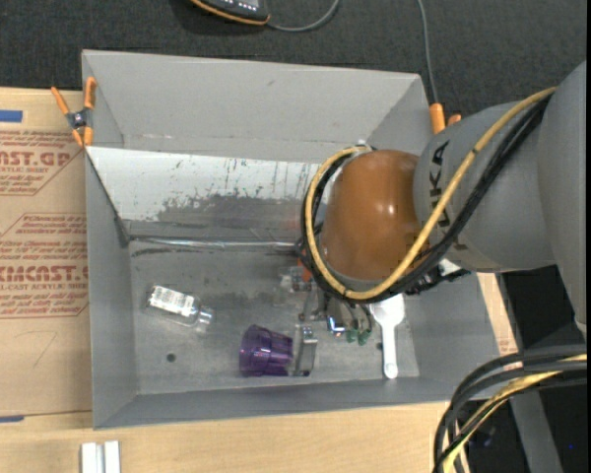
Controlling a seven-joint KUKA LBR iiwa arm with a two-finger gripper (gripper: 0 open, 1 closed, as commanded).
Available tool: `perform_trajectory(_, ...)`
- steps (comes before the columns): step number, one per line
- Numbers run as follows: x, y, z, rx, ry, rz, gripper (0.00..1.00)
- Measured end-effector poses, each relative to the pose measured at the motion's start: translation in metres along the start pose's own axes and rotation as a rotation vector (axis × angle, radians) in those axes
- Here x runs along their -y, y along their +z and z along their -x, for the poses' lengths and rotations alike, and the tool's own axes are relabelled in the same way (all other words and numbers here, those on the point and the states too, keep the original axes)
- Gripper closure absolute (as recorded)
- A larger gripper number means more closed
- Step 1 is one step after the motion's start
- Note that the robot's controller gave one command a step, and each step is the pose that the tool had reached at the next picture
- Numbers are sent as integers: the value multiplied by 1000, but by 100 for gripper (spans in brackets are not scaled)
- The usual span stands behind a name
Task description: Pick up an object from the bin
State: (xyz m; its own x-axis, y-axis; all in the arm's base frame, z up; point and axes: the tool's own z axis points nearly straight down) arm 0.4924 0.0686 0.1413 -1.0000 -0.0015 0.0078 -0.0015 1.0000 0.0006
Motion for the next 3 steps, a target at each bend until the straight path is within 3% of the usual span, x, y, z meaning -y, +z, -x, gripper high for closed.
perform_trajectory(1, 0, -4, 2, 8, 2, 1, 0)
perform_trajectory(2, 4, 71, -6, 8, 64, 2, 0)
perform_trajectory(3, 5, 17, -6, 8, 84, 2, 0)
